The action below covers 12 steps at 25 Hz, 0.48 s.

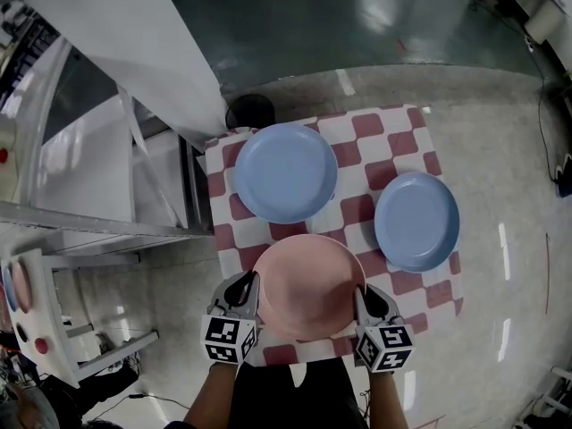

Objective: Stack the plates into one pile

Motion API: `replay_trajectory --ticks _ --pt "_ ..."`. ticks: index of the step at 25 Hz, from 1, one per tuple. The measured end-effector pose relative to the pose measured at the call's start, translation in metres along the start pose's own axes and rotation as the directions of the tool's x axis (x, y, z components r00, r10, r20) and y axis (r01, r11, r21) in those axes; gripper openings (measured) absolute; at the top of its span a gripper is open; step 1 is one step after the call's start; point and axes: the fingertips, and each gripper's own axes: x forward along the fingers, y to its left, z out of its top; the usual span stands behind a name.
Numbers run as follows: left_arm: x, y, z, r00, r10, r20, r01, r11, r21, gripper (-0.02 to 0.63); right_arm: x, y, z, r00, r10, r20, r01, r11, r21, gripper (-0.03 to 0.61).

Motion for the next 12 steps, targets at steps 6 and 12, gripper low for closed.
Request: replay_trajectory --ticks 6,12 --pt "0.0 0.014 0.016 1.0 0.018 0.018 -0.018 1.0 -0.005 0.017 0.01 0.009 0.021 1.0 0.014 0.011 -0.014 1.0 -0.015 0.037" --pt "0.006 0.032 0.041 0.998 0.041 0.055 -0.041 0.999 -0.002 0.017 0.03 0.015 0.05 0.999 0.036 0.034 -0.035 0.998 -0.043 0.035"
